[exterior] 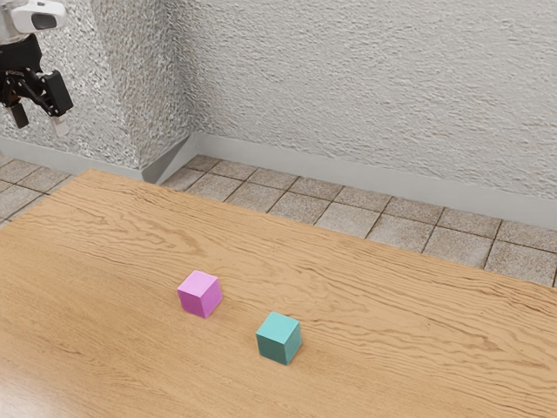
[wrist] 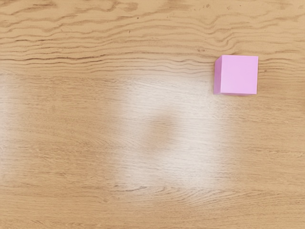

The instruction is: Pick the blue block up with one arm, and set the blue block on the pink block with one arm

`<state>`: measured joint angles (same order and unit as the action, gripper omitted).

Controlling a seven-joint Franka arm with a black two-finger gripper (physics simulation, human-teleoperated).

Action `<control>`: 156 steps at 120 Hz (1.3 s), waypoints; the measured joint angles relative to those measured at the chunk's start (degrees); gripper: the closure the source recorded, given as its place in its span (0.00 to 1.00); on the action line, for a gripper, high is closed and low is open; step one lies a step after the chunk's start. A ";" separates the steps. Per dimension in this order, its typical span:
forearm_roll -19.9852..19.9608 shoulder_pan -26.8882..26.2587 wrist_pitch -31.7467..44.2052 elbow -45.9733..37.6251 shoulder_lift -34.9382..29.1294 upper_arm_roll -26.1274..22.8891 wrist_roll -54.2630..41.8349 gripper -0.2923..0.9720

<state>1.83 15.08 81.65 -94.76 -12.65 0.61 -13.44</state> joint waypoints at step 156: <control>-27.37 36.32 45.47 -37.70 -8.38 -71.97 22.14 0.23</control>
<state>-25.54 51.39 127.12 -132.46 -21.02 -71.36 8.71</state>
